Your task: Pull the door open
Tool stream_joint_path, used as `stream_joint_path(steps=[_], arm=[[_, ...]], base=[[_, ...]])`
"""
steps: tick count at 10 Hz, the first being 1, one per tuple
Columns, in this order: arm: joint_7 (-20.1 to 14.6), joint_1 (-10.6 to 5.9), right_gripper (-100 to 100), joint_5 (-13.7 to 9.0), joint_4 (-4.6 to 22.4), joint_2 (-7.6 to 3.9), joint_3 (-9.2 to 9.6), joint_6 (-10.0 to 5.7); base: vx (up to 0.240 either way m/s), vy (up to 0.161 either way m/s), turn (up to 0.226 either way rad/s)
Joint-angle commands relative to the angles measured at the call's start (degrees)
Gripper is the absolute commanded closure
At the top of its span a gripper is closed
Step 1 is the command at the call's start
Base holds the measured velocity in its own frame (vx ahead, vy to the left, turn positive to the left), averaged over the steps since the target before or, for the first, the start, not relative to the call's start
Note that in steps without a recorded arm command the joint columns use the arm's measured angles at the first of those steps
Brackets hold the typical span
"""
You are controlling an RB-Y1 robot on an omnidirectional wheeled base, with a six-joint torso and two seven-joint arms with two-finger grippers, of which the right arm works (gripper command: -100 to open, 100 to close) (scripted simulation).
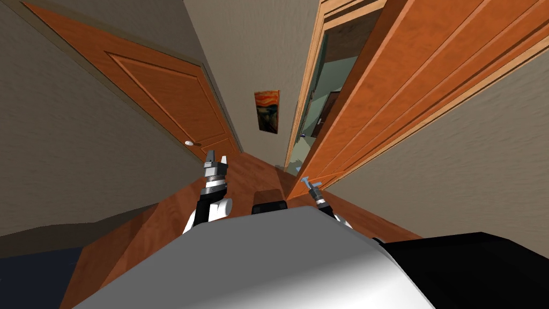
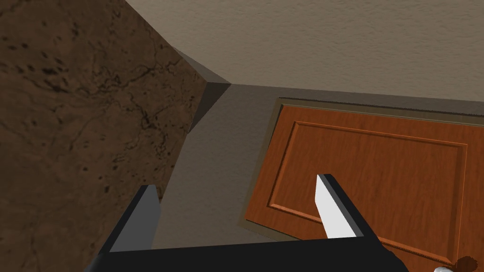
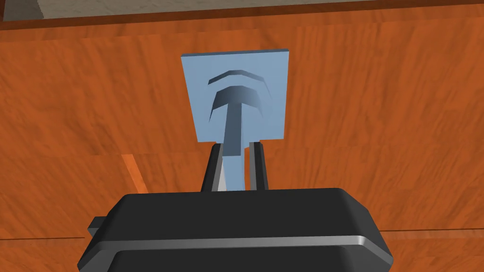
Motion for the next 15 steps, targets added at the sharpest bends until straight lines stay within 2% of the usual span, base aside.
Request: stream_joint_path(steps=[1,2,3,8,10,14,15], arm=[[0.71,-0.07,100,-0.06,-1.88,0.68,1.74,1.88],[0.93,-0.26,100,-0.17,-2.26,0.76,2.06,2.33],[1.59,-0.82,100,-0.52,-3.41,1.02,3.04,3.72],[3.75,-2.64,100,-1.66,-7.18,1.85,6.26,8.28],[3.96,-2.81,100,-1.77,-7.53,1.93,6.56,8.71],[5.61,-4.20,100,-2.64,-10.40,2.57,9.02,12.19],[5.43,-3.73,100,-2.35,-10.36,2.79,8.99,11.69]], base=[[-0.251,-0.082,0.052],[-0.187,-0.070,0.033],[-0.181,-0.067,0.024],[-0.195,-0.092,0.051],[-0.077,-0.064,0.012],[-0.088,-0.156,0.065],[-0.041,-0.063,0.060]])
